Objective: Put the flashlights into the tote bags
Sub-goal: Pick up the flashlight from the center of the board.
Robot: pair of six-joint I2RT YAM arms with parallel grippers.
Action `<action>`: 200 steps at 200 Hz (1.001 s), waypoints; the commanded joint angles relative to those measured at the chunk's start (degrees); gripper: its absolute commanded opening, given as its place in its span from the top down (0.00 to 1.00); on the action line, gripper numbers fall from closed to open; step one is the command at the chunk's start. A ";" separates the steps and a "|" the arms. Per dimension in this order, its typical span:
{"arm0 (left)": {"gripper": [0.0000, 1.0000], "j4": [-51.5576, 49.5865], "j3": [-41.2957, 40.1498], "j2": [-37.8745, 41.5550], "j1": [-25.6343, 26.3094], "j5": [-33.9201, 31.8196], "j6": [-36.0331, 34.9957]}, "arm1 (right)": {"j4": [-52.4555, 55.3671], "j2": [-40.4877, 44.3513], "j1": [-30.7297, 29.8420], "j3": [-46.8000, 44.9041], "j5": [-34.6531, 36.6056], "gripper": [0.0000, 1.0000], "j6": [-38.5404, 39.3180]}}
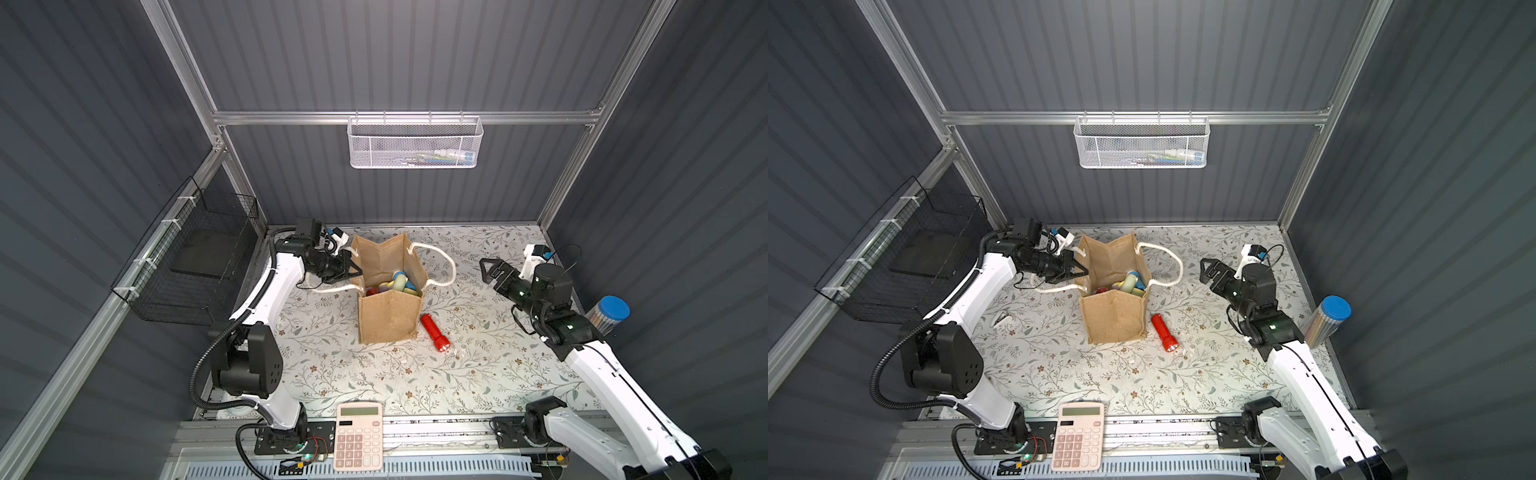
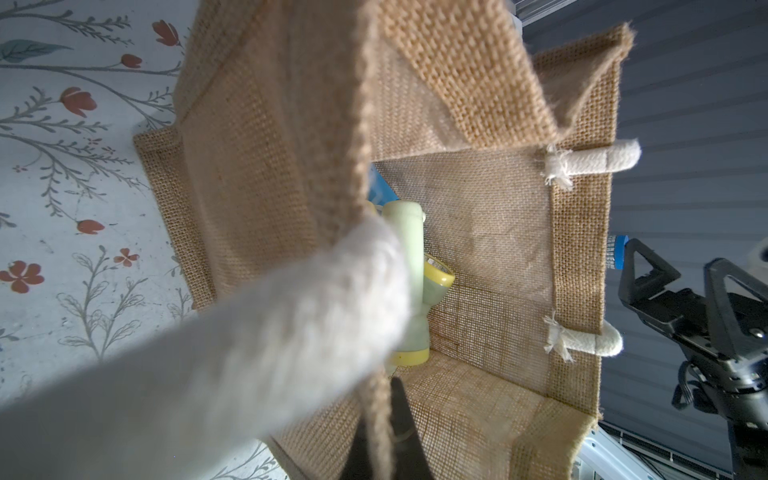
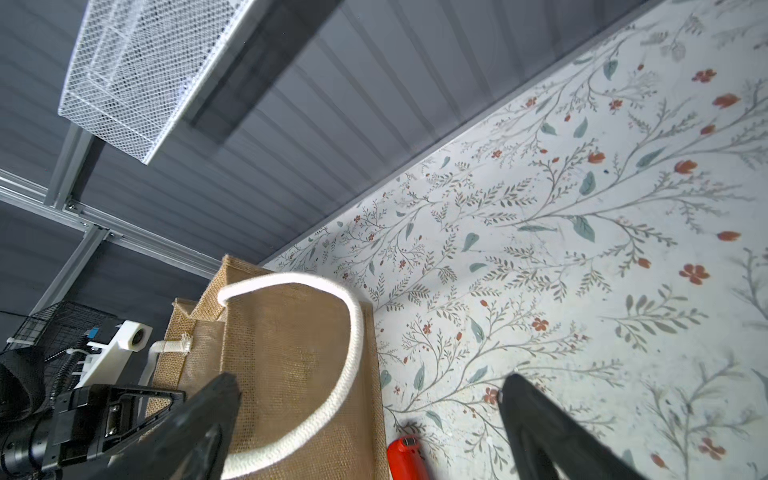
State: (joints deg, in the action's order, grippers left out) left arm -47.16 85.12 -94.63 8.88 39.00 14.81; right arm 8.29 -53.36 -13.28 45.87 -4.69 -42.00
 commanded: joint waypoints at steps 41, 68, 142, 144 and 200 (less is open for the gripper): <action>1.00 0.17 0.66 1.65 -0.45 -0.54 -0.10 | 14.79 -10.06 2.13 -0.01 -0.25 0.01 4.02; 1.00 0.13 0.75 0.96 -0.45 -0.75 0.00 | 16.19 -16.25 2.03 -0.28 -3.06 0.02 4.56; 1.00 -0.08 0.67 0.24 -0.45 -1.38 -0.43 | 21.14 -32.94 -7.58 9.54 -5.21 0.14 11.74; 1.00 -0.12 0.71 0.28 -0.45 -1.39 -0.47 | 21.15 -33.38 -7.76 9.82 -5.21 0.14 11.98; 1.00 -0.48 0.75 -0.16 -0.40 -1.65 -0.75 | 24.79 -41.64 -13.83 18.19 -5.38 0.17 21.17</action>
State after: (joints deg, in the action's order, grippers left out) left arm -47.13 85.12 -94.63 8.88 37.89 14.81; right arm 29.28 -92.86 -25.34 61.08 -10.11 -26.59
